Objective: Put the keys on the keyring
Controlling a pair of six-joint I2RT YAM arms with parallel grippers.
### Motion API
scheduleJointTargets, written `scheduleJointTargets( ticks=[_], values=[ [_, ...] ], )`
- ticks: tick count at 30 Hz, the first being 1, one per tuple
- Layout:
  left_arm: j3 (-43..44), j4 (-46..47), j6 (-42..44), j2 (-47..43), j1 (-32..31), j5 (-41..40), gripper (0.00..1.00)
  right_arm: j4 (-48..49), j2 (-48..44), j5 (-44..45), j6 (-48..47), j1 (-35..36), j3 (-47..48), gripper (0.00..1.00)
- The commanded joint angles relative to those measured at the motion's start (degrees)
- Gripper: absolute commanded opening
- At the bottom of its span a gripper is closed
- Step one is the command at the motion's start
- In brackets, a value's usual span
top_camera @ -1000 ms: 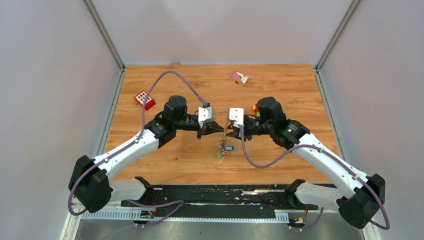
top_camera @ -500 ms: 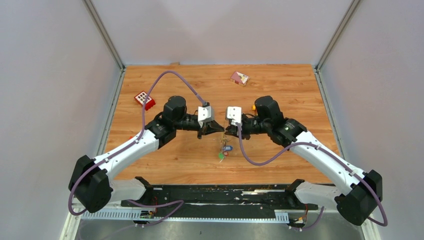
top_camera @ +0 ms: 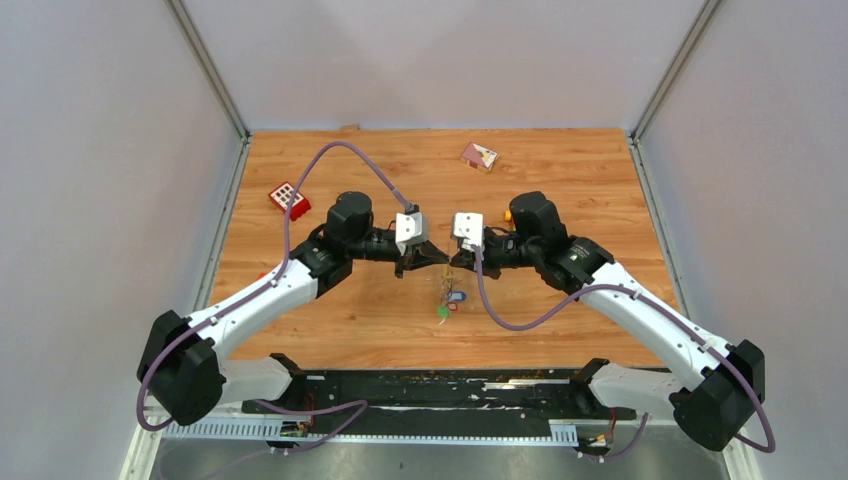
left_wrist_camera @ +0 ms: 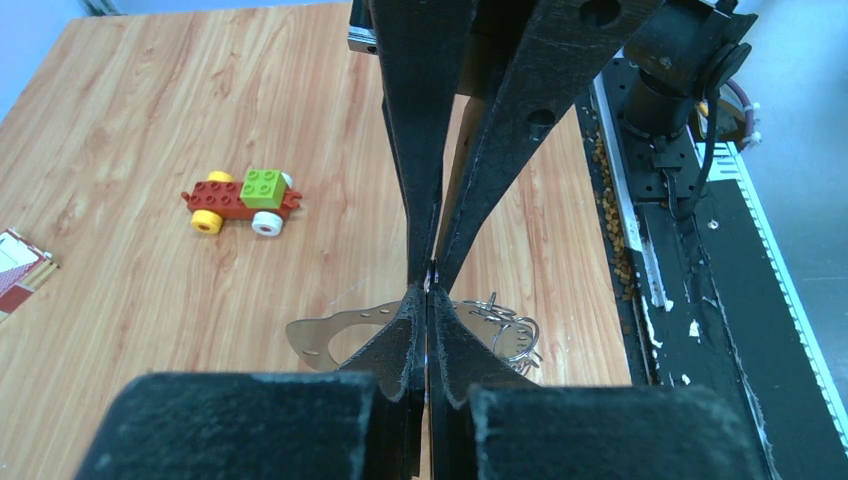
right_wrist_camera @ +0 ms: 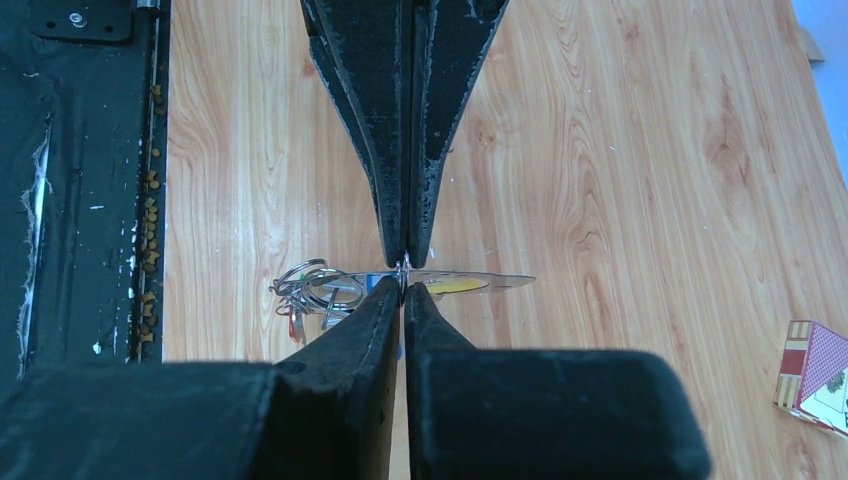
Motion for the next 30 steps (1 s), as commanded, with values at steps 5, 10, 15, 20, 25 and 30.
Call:
scheduleJointTargets(
  ticks=[5, 10, 15, 20, 25, 30],
  values=[
    [0.02, 0.28, 3.54, -3.33, -0.17, 5.46, 0.0, -2.05, -3.89, 3.17, -5.37, 0.2, 1.39, 0.31],
    [0.1, -7.5, 15.75, -6.09, -0.21, 14.54, 0.0, -8.58, -6.62, 0.68, -10.64, 0.2, 0.94, 0.41],
    [3.55, -26.28, 36.04, -6.76, -0.14, 15.94, 0.0, -12.66, -6.2, -2.56, -12.48, 0.17, 1.49, 0.4],
    [5.98, -38.47, 51.4, -6.54, -0.17, 15.32, 0.0, -12.52, -5.56, -4.21, -12.46, 0.27, 0.63, 0.37],
    [7.57, -48.76, 65.63, -6.74, -0.17, 13.22, 0.0, -12.3, -4.8, -5.19, -12.34, 0.26, -0.38, 0.36],
    [7.55, -54.35, 76.17, -6.99, -0.17, 12.35, 0.0, -12.08, -3.76, -5.6, -12.29, 0.37, -1.18, 0.35]
  ],
)
